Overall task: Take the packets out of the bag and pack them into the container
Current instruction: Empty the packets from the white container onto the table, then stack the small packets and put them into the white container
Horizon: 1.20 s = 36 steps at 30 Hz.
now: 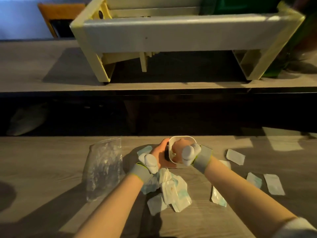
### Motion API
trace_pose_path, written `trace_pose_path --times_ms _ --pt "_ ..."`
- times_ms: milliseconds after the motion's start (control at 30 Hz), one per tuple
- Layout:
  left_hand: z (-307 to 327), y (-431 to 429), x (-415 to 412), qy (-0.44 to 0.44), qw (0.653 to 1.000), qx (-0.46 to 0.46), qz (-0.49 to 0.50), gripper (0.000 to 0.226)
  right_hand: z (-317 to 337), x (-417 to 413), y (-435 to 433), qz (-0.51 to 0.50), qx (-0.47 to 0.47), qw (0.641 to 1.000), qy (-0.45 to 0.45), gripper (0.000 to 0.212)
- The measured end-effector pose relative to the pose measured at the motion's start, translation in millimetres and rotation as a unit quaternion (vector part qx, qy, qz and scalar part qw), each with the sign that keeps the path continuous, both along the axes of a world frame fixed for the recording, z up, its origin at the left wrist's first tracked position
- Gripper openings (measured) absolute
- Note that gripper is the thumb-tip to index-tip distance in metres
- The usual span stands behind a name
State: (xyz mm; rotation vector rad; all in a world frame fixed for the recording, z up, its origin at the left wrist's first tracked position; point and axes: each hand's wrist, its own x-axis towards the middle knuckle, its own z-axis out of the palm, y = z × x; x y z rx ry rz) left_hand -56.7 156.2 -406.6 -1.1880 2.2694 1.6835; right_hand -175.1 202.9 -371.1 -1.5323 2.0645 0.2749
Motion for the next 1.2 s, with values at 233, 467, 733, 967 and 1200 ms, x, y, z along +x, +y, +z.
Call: trace_pose_path --times_ms 233,467,733,967,1200 --pt "6.4 0.9 1.5 0.021 1.000 0.014 -0.006 0.091 -10.2 -0.3 -1.6 -0.020 0.023 1.000 -0.002 0.035" --pt "9.3 -3.4 3.3 0.002 0.999 0.012 -0.036 0.105 15.3 -7.1 2.7 -0.041 0.010 0.999 0.033 0.027" --pt "42.9 -11.5 -4.4 0.070 0.991 -0.005 0.115 0.066 65.1 -47.4 24.7 -0.205 -0.160 0.956 -0.135 0.012" --pt "73.8 -2.6 -23.1 0.164 0.971 0.057 0.163 0.023 73.3 -37.7 36.4 -0.305 -0.248 0.860 -0.325 0.022" --pt "77.1 0.1 -27.5 0.209 0.946 0.113 0.221 0.020 69.3 -35.6 45.0 -0.298 -0.288 0.853 -0.318 0.005"
